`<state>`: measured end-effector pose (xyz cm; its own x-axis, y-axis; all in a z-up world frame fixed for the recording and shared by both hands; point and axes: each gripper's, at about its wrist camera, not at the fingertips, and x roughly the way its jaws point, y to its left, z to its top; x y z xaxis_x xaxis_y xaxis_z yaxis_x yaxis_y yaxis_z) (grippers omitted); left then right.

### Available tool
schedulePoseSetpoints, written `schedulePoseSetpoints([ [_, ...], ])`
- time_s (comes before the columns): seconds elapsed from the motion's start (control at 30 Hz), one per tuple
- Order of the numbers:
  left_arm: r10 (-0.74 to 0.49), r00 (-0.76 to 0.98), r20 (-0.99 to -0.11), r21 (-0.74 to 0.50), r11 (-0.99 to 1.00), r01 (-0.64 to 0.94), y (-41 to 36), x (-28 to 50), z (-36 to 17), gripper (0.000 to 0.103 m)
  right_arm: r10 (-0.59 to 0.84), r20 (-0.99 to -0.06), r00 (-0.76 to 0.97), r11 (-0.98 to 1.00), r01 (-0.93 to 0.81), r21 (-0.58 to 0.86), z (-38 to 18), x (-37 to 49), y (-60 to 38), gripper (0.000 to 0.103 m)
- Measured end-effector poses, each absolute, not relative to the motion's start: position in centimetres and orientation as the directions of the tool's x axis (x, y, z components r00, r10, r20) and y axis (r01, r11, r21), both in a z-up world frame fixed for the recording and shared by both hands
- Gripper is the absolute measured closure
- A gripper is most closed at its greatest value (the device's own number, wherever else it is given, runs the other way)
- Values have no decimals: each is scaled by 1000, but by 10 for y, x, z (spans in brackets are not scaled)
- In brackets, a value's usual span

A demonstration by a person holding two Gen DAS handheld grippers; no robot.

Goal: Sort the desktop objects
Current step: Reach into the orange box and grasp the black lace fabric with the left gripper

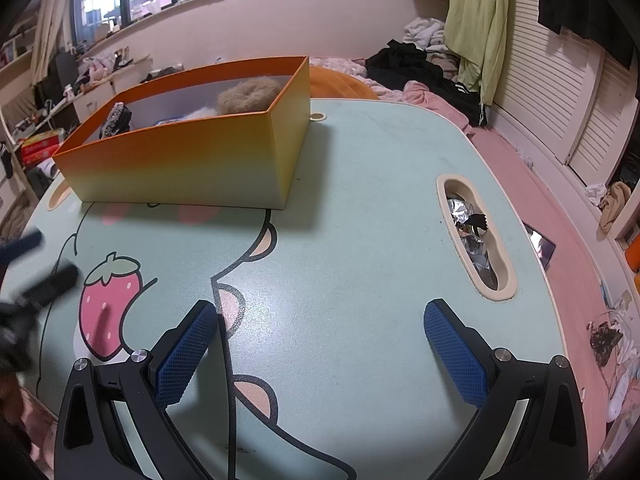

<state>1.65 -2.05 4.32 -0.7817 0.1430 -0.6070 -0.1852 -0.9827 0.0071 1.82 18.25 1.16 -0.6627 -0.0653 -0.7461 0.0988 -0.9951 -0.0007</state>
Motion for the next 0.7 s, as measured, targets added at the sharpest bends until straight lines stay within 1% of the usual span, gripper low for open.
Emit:
schedulePoseSetpoints([
  [0.07,153,-811,-565,-7,-984,-180,-31,15,62,17,-65,-746,-663,-995,99,-1,11,18,183,0],
  [0.1,165,-816,-554,-17,-982,-187,-35,14,69,20,-65,-746,-663,-995,99,-1,11,18,183,0],
  [0.17,181,-818,-546,-39,-981,-191,-39,-2,89,36,-65,-746,-663,-995,99,-1,11,18,183,0],
  [0.2,190,-818,-543,-52,-980,-193,-42,-5,95,41,-65,-746,-663,-995,99,-1,11,18,183,0],
  [0.27,216,-805,-552,-105,-976,-190,-50,-22,106,59,-65,-745,-664,-995,99,-2,11,18,182,0],
  [0.3,231,-796,-560,-133,-973,-189,-56,-28,111,62,-65,-744,-665,-995,99,-2,11,19,182,0],
  [0.37,286,-756,-589,-209,-957,-199,-59,-51,114,62,-65,-744,-665,-995,99,-2,10,19,182,0],
  [0.43,292,-726,-623,-244,-954,-175,-53,-66,109,62,-65,-744,-665,-995,100,-2,10,19,182,0],
  [0.5,294,-703,-648,-250,-953,-169,-41,-77,106,60,-65,-744,-665,-995,100,-2,10,20,182,0],
  [0.53,289,-697,-656,-232,-956,-179,-33,-80,103,49,-65,-744,-665,-995,100,-3,9,20,182,0],
  [0.57,262,-688,-677,-186,-965,-184,-22,-83,100,30,-65,-744,-665,-995,100,-2,11,20,183,0],
  [0.6,229,-682,-695,-144,-973,-180,-14,-85,94,25,-65,-744,-665,-995,100,-3,11,21,183,0],
  [0.67,140,-668,-731,-55,-988,-147,1,-95,81,24,-66,-743,-666,-995,101,-2,11,22,183,0],
  [0.7,120,-663,-739,-36,-990,-139,4,-99,76,24,-66,-743,-666,-995,101,-3,10,22,183,0],
])
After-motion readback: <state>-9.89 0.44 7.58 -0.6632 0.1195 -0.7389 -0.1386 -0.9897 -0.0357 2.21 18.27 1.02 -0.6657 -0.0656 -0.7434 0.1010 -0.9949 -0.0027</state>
